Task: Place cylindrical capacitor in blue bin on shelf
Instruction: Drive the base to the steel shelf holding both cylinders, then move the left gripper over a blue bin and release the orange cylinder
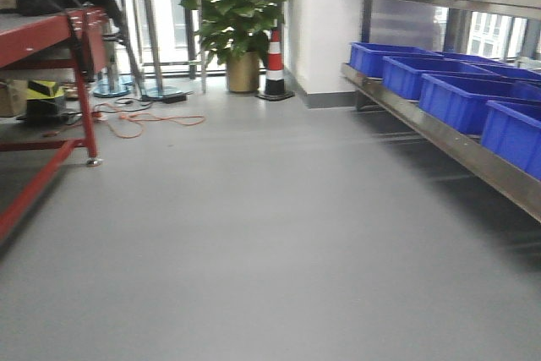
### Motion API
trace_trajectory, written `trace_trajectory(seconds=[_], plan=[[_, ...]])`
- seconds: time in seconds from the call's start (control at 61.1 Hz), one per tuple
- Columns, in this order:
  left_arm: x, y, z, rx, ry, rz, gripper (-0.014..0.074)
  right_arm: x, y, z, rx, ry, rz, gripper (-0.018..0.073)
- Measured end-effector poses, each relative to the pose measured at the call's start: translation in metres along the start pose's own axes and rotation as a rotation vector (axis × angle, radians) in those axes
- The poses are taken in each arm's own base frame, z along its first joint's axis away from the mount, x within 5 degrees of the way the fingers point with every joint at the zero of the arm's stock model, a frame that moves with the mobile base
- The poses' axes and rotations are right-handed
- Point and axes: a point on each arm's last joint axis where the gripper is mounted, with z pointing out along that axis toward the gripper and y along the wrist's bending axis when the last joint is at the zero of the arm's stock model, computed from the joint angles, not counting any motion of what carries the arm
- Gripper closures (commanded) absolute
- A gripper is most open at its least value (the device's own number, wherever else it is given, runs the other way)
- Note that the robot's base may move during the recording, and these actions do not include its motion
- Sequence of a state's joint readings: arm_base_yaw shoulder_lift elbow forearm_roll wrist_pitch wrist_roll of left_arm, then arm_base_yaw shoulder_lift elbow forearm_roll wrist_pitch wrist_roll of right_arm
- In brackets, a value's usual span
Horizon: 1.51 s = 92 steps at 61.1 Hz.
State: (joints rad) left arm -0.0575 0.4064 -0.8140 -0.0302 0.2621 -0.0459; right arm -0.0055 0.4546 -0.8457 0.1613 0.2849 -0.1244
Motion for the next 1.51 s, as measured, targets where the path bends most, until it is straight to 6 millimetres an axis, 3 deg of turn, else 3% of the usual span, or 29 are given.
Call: trace_trajectory(seconds=[1.506], plan=[[0.0, 0.0, 0.0, 0.0, 0.0, 0.0, 0.0708, 0.0005, 0.0001, 0.0, -0.001, 0.006, 0.0, 0.0722]])
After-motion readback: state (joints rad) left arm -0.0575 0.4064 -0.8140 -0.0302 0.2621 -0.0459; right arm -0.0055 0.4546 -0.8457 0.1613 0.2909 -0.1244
